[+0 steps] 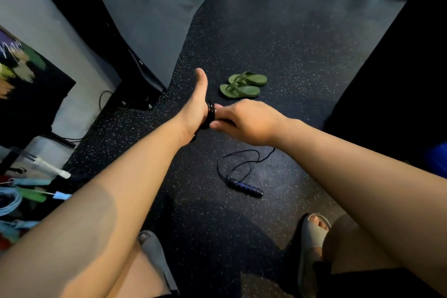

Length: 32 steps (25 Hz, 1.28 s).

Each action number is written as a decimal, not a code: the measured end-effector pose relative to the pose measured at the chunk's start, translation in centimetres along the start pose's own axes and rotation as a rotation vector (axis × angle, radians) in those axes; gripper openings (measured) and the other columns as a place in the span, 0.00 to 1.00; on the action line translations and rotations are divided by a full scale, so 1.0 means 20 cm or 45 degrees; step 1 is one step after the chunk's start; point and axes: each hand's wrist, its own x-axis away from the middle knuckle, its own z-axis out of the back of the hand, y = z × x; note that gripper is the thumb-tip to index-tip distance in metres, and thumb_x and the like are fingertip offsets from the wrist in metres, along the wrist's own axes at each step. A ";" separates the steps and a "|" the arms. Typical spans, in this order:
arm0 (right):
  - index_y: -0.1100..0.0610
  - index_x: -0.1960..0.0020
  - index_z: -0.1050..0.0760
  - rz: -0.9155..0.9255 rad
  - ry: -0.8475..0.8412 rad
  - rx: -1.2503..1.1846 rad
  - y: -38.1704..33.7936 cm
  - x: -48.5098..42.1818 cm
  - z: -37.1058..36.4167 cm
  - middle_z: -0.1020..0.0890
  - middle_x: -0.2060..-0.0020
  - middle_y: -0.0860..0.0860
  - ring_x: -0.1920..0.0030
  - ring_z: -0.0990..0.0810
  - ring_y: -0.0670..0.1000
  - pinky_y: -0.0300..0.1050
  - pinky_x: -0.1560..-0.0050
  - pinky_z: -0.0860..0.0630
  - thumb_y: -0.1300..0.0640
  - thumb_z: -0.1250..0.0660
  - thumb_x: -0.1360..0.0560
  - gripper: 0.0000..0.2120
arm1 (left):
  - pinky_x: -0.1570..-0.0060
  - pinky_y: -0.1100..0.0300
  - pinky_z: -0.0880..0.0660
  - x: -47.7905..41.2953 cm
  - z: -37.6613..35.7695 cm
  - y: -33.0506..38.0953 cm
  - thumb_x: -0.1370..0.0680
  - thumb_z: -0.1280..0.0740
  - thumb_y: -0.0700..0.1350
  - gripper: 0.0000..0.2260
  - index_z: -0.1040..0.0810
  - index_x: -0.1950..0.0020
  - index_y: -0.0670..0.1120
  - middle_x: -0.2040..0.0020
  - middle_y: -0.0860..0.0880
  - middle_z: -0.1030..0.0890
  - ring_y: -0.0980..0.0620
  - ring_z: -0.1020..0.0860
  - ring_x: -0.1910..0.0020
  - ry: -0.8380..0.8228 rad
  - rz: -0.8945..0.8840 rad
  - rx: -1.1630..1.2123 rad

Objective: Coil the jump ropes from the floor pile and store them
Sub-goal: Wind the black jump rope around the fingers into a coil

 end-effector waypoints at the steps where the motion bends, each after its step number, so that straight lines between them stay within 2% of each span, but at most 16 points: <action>1: 0.53 0.54 0.25 0.019 0.071 -0.055 0.01 0.00 0.03 0.21 0.65 0.47 0.66 0.24 0.51 0.46 0.69 0.29 0.42 0.40 0.19 0.15 | 0.48 0.56 0.30 0.02 -0.01 0.01 0.28 0.71 0.75 0.47 0.25 0.72 0.44 0.70 0.43 0.22 0.50 0.19 0.67 -0.081 0.006 -0.059; 2: 0.52 0.58 0.26 0.024 0.148 -0.110 0.04 0.00 0.05 0.23 0.67 0.45 0.67 0.25 0.49 0.43 0.70 0.30 0.41 0.38 0.21 0.16 | 0.46 0.54 0.28 0.04 -0.02 0.02 0.28 0.71 0.75 0.47 0.26 0.75 0.46 0.68 0.41 0.21 0.47 0.19 0.66 -0.156 0.010 -0.089; 4: 0.50 0.60 0.27 0.015 0.276 -0.179 0.12 -0.01 0.08 0.25 0.69 0.45 0.68 0.26 0.48 0.45 0.69 0.29 0.38 0.35 0.23 0.16 | 0.45 0.50 0.27 0.05 -0.02 0.03 0.30 0.70 0.77 0.49 0.19 0.72 0.47 0.64 0.40 0.21 0.43 0.19 0.63 -0.320 0.028 -0.066; 6: 0.49 0.61 0.30 -0.007 0.324 -0.247 0.19 0.00 0.08 0.27 0.70 0.46 0.68 0.28 0.48 0.47 0.66 0.29 0.39 0.34 0.24 0.15 | 0.48 0.52 0.27 0.06 -0.02 0.04 0.31 0.71 0.78 0.51 0.19 0.68 0.43 0.66 0.44 0.22 0.42 0.23 0.64 -0.442 0.050 0.009; 8: 0.50 0.61 0.31 -0.060 0.324 -0.335 0.23 0.02 0.06 0.30 0.70 0.45 0.69 0.31 0.44 0.40 0.66 0.33 0.44 0.34 0.22 0.14 | 0.44 0.49 0.28 0.06 -0.02 0.06 0.33 0.70 0.79 0.52 0.23 0.63 0.38 0.70 0.46 0.23 0.42 0.24 0.65 -0.501 0.055 0.092; 11: 0.56 0.61 0.31 -0.177 0.308 -0.460 0.28 0.04 0.02 0.31 0.70 0.45 0.68 0.31 0.41 0.32 0.66 0.36 0.49 0.37 0.19 0.15 | 0.37 0.44 0.32 0.06 0.00 0.07 0.34 0.67 0.81 0.52 0.24 0.56 0.38 0.72 0.45 0.26 0.42 0.23 0.66 -0.532 0.003 0.252; 13: 0.60 0.58 0.28 -0.292 0.260 -0.506 0.31 0.04 -0.02 0.29 0.69 0.47 0.68 0.30 0.40 0.31 0.65 0.35 0.50 0.40 0.18 0.16 | 0.38 0.44 0.33 0.07 0.00 0.07 0.35 0.64 0.82 0.53 0.23 0.55 0.38 0.71 0.46 0.26 0.42 0.24 0.65 -0.502 -0.053 0.398; 16: 0.55 0.58 0.26 -0.445 0.137 -0.588 0.33 0.05 -0.09 0.28 0.71 0.46 0.72 0.28 0.40 0.37 0.67 0.34 0.47 0.42 0.17 0.16 | 0.42 0.51 0.29 0.08 0.01 0.08 0.35 0.59 0.84 0.53 0.22 0.52 0.37 0.67 0.46 0.26 0.43 0.24 0.61 -0.419 -0.125 0.696; 18: 0.54 0.57 0.26 -0.483 0.049 -0.645 0.31 0.04 -0.12 0.27 0.71 0.47 0.75 0.28 0.40 0.41 0.67 0.32 0.46 0.43 0.17 0.16 | 0.46 0.55 0.24 0.08 0.02 0.08 0.34 0.57 0.83 0.52 0.22 0.48 0.37 0.64 0.45 0.24 0.44 0.23 0.59 -0.322 -0.175 0.841; 21: 0.55 0.54 0.26 -0.490 -0.088 -0.683 0.27 0.03 -0.14 0.26 0.71 0.50 0.74 0.26 0.45 0.44 0.66 0.27 0.49 0.44 0.16 0.14 | 0.46 0.56 0.21 0.08 0.02 0.07 0.32 0.58 0.82 0.51 0.22 0.46 0.37 0.60 0.44 0.20 0.43 0.20 0.55 -0.200 -0.249 0.923; 23: 0.56 0.52 0.25 -0.474 -0.219 -0.640 0.23 0.03 -0.14 0.24 0.69 0.52 0.71 0.23 0.47 0.43 0.66 0.26 0.50 0.45 0.16 0.14 | 0.44 0.55 0.21 0.08 0.02 0.08 0.31 0.58 0.81 0.51 0.24 0.43 0.37 0.56 0.43 0.19 0.41 0.20 0.50 -0.164 -0.313 0.976; 26: 0.56 0.50 0.23 -0.377 -0.379 -0.477 0.13 0.02 -0.14 0.22 0.67 0.49 0.69 0.21 0.44 0.36 0.67 0.28 0.51 0.45 0.16 0.14 | 0.31 0.46 0.28 0.05 0.03 0.06 0.29 0.56 0.79 0.51 0.28 0.36 0.34 0.52 0.40 0.17 0.39 0.20 0.43 -0.020 -0.429 1.079; 27: 0.56 0.50 0.23 -0.333 -0.389 -0.408 0.10 0.01 -0.14 0.22 0.66 0.48 0.68 0.22 0.43 0.36 0.66 0.29 0.51 0.45 0.16 0.15 | 0.30 0.45 0.29 0.02 0.03 0.05 0.29 0.56 0.79 0.51 0.30 0.33 0.34 0.51 0.40 0.16 0.40 0.18 0.43 0.066 -0.430 1.023; 29: 0.58 0.49 0.23 -0.250 -0.342 -0.276 0.05 -0.01 -0.14 0.20 0.61 0.51 0.62 0.21 0.50 0.45 0.60 0.27 0.50 0.44 0.16 0.15 | 0.29 0.46 0.31 -0.01 0.02 0.02 0.29 0.58 0.77 0.51 0.32 0.27 0.38 0.48 0.41 0.14 0.44 0.17 0.43 0.238 -0.363 0.631; 30: 0.58 0.49 0.22 -0.218 -0.302 -0.225 0.04 -0.02 -0.13 0.19 0.59 0.53 0.59 0.21 0.53 0.48 0.57 0.26 0.50 0.44 0.17 0.15 | 0.28 0.47 0.34 -0.01 0.01 0.01 0.30 0.60 0.77 0.50 0.27 0.29 0.40 0.47 0.44 0.14 0.46 0.17 0.43 0.286 -0.317 0.330; 32: 0.57 0.49 0.22 -0.124 -0.202 -0.158 0.03 -0.02 -0.11 0.17 0.58 0.54 0.59 0.20 0.56 0.51 0.57 0.25 0.50 0.41 0.18 0.13 | 0.31 0.48 0.34 0.01 -0.01 0.00 0.34 0.63 0.80 0.51 0.17 0.43 0.47 0.45 0.47 0.15 0.49 0.19 0.45 0.295 -0.239 -0.313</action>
